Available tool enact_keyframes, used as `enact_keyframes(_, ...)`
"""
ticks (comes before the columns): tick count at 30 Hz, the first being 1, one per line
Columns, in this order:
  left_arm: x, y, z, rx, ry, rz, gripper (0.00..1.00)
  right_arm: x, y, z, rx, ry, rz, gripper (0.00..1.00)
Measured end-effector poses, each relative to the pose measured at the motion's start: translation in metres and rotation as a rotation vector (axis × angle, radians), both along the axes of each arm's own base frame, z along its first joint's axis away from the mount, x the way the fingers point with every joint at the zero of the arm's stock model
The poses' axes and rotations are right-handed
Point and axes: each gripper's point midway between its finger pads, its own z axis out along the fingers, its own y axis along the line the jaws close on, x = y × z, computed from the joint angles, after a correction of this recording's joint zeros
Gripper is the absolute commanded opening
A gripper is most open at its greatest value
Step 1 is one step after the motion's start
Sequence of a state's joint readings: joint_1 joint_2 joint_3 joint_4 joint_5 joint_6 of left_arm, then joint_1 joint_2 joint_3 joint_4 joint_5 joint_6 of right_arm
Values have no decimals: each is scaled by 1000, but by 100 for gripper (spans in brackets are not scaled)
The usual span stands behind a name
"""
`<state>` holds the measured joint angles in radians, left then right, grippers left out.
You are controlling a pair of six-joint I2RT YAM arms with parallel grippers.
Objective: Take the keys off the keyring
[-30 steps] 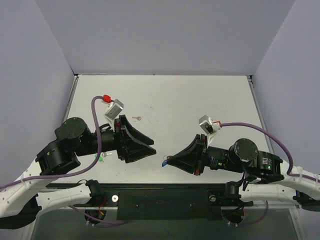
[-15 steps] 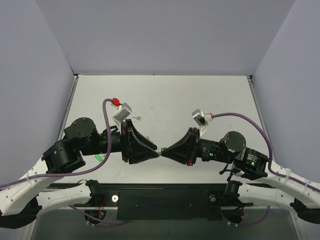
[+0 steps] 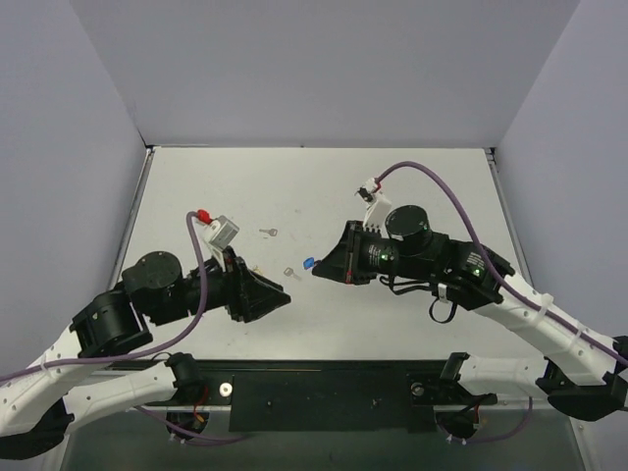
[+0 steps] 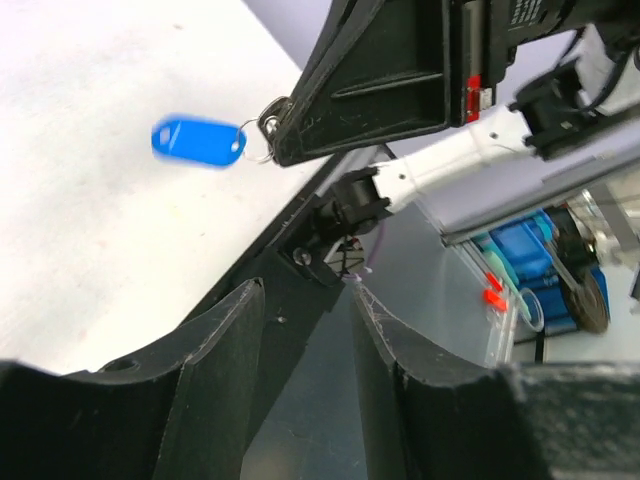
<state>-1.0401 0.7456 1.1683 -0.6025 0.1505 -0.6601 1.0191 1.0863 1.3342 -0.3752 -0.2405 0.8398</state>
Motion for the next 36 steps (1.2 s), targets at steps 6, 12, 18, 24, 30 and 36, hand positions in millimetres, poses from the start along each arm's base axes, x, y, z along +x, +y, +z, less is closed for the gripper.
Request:
enact_keyframes(6,16,35,-33,47,89,216,50,-2,-20,-100,-327,283,-71,0)
enact_keyframes(12,23,37,-54,126,148,276,48,-29,-15,-134,-360,479,6,0)
enact_keyframes(18,12,22,-49,103,169,179,46,-55,7,-79,-133,443,178,0)
enact_keyframes(24,-8,7,-11,-42,128,31,44,-97,8,-35,-20,260,368,0)
enact_keyframes(30,-19,-3,13,-131,91,-64,44,-106,-3,7,127,89,407,0)
enact_keyframes(36,-36,-12,36,-222,58,-187,44,-115,-6,25,208,-6,434,0)
